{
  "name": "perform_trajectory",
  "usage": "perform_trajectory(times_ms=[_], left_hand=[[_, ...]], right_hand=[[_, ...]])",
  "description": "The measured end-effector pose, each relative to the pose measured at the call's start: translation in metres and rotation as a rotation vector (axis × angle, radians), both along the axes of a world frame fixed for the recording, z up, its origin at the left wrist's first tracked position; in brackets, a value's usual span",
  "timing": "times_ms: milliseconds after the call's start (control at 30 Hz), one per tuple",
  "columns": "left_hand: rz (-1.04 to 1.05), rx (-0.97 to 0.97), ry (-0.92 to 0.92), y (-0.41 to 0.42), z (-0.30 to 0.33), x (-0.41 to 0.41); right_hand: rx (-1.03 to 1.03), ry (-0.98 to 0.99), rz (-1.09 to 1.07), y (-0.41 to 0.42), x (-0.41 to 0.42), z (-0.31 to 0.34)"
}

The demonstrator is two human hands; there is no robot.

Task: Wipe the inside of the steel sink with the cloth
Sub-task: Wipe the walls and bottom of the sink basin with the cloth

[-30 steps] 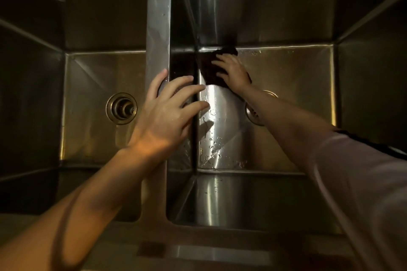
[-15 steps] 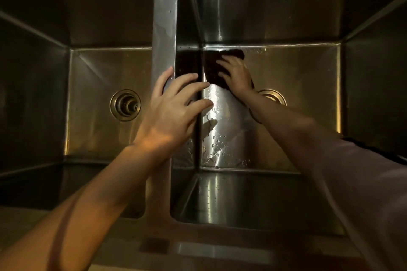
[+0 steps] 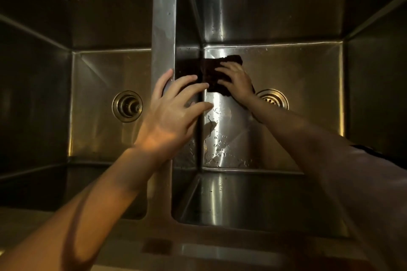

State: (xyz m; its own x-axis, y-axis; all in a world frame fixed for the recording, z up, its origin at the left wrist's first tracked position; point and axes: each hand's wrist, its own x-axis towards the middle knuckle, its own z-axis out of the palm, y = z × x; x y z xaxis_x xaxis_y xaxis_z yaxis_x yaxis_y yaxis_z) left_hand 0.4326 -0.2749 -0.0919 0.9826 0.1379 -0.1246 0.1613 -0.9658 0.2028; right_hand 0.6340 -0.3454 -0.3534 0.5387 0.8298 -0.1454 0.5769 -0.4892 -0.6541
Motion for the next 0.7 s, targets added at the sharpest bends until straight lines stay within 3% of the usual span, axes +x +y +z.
perform_trajectory(times_ms=[133, 267, 433, 700], left_hand=[[-0.006, -0.001, -0.016, 0.0, -0.001, 0.0], [-0.002, 0.009, -0.007, 0.0, -0.002, 0.001], [0.018, 0.004, 0.007, -0.001, -0.001, 0.001], [0.027, 0.052, -0.043, -0.001, -0.004, 0.001]], right_hand=[[-0.04, -0.021, -0.082, 0.031, 0.016, -0.001], [0.007, -0.031, -0.128, 0.005, -0.012, 0.002], [-0.001, -0.007, -0.004, -0.043, -0.036, 0.0], [-0.089, -0.042, -0.028, 0.031, 0.033, 0.008]])
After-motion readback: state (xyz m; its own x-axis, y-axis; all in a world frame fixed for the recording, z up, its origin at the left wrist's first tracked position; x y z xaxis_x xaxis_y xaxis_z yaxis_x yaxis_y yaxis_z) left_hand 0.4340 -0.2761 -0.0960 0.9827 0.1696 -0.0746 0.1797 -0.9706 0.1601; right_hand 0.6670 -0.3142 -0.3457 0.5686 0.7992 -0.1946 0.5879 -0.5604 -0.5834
